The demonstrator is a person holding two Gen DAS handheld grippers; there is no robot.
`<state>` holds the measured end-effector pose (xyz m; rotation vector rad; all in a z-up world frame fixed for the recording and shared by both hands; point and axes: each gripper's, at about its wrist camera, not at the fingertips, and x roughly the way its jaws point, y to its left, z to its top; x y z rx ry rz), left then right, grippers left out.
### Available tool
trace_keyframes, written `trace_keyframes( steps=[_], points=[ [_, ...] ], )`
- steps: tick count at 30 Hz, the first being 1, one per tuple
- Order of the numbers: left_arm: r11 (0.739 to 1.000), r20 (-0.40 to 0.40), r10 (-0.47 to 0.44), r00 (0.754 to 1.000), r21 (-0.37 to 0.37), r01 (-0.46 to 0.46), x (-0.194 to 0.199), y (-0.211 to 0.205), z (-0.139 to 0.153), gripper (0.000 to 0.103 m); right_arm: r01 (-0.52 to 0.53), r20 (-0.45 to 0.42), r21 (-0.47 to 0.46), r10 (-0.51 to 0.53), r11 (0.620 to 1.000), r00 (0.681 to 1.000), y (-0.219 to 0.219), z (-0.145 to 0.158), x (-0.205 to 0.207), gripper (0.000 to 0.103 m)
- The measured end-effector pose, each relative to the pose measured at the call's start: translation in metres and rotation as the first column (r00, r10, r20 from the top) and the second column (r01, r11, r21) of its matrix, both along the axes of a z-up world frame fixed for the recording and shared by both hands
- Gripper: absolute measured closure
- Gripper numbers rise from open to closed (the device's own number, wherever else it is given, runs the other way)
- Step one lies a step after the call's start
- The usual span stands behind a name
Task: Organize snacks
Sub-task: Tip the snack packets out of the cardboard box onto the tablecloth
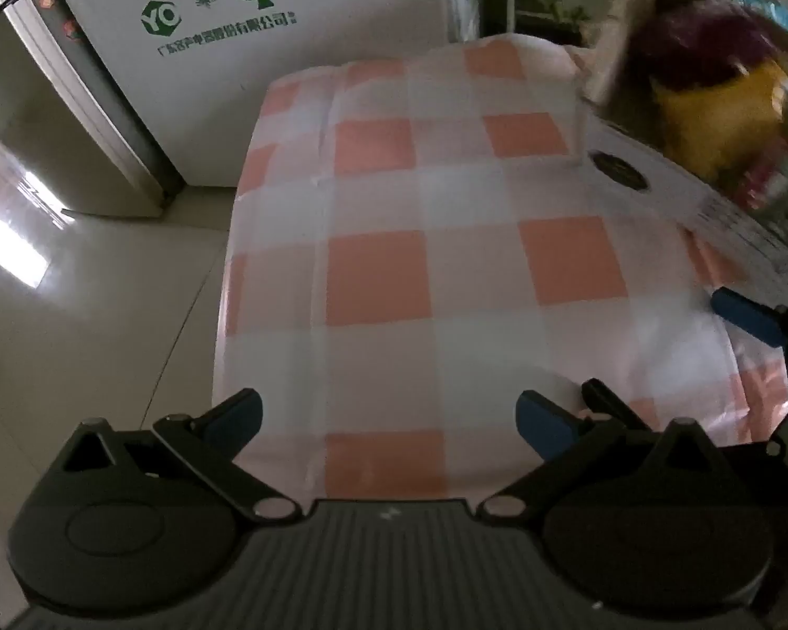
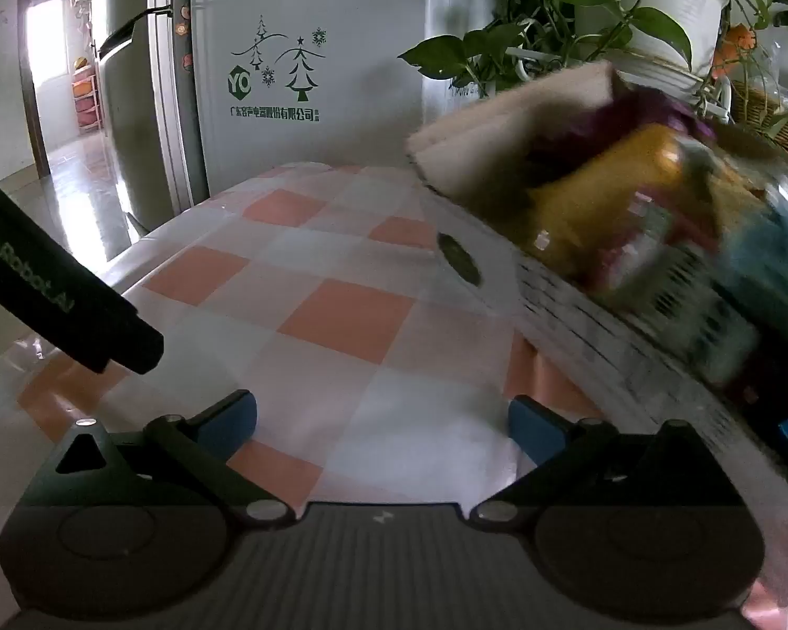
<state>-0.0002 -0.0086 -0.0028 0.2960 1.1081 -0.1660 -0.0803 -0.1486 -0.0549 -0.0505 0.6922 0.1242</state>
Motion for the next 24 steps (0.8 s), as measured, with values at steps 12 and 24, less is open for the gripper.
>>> trace_keyframes(
  steps=[12,24],
  points=[
    [1.000,-0.018,-0.007,1.000,0.012,0.008,0.004,-0.006,-0.009,0.001,0.000,0.001,-0.001,0.000,1.000,1.000,0.000,0.000,0.000,0.000],
    [1.000,-0.017,-0.028,0.999,0.009,0.028,0.002,-0.011,-0.008,0.001,0.000,0.000,-0.001,0.000,1.000,1.000,-0.001,0.003,0.003,0.000]
  ],
)
